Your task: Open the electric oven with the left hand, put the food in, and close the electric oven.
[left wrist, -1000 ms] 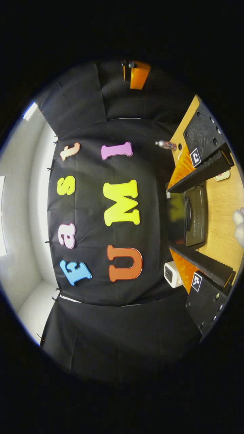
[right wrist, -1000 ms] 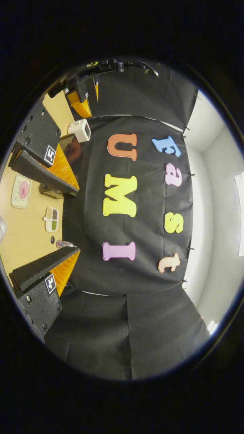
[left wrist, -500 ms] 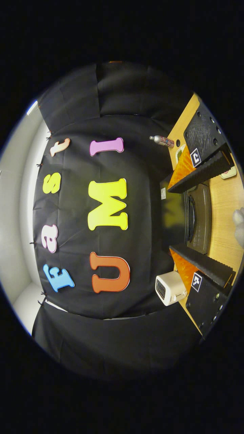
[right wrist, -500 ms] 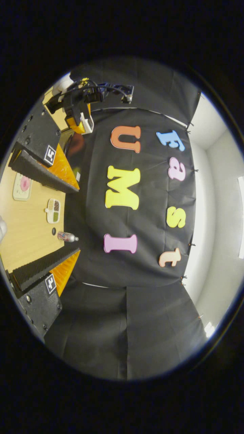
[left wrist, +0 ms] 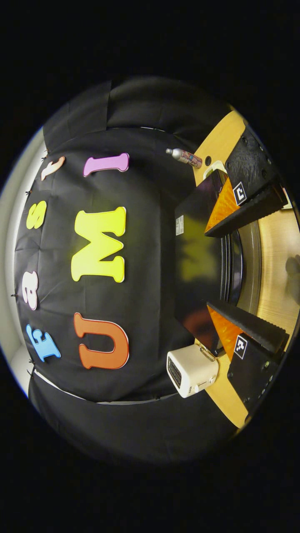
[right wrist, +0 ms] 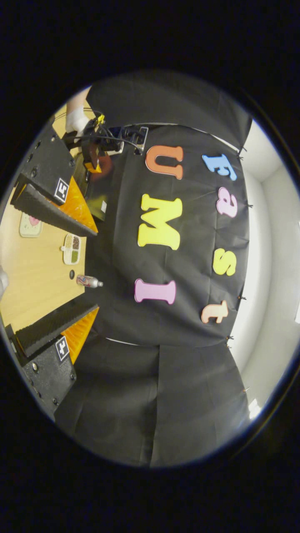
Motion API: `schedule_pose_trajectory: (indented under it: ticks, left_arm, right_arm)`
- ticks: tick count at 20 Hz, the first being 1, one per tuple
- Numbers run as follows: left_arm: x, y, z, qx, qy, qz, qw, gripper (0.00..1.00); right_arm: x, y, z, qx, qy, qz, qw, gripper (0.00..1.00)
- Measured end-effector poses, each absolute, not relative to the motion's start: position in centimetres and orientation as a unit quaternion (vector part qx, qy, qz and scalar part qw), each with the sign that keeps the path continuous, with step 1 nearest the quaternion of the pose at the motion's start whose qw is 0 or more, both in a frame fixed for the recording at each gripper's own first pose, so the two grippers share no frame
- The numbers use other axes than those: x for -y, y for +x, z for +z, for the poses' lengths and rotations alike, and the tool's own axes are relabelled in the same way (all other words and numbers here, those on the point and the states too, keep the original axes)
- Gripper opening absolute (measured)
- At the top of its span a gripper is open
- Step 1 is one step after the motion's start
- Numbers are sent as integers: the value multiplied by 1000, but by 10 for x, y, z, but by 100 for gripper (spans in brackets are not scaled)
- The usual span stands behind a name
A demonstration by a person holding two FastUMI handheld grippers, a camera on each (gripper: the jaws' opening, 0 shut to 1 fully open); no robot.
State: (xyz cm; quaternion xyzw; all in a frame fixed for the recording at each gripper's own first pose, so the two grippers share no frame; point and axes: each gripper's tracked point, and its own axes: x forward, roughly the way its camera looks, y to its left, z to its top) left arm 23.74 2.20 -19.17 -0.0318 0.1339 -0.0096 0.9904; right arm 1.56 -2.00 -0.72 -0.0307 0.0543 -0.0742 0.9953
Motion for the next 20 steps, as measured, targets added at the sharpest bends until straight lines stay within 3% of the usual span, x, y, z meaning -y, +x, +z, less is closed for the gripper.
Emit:
schedule_pose_trajectory:
  ticks: [4,9,10,11,12,20]
  left_arm:
    - [-22,244,-223,-171,-22,-15,985,96]
    - [-19,247,-221,-161,-6,-39,986,96]
    - [-19,245,-221,-163,-4,-41,986,86]
    - [-19,241,-221,-164,-2,-42,986,86]
    - [-19,238,-222,-165,-2,-43,985,96]
    - [-20,201,-229,-181,-1,-46,982,96]
  right_arm:
    - [18,22,-15,-68,-31,-75,994,96]
    - [19,22,-15,-67,-24,-75,995,96]
    - [18,21,-15,-67,-22,-73,995,96]
    - [17,22,-15,-66,-21,-71,995,96]
    - [15,22,-16,-67,-20,-69,995,96]
    - [7,14,-22,-71,-11,-53,996,96]
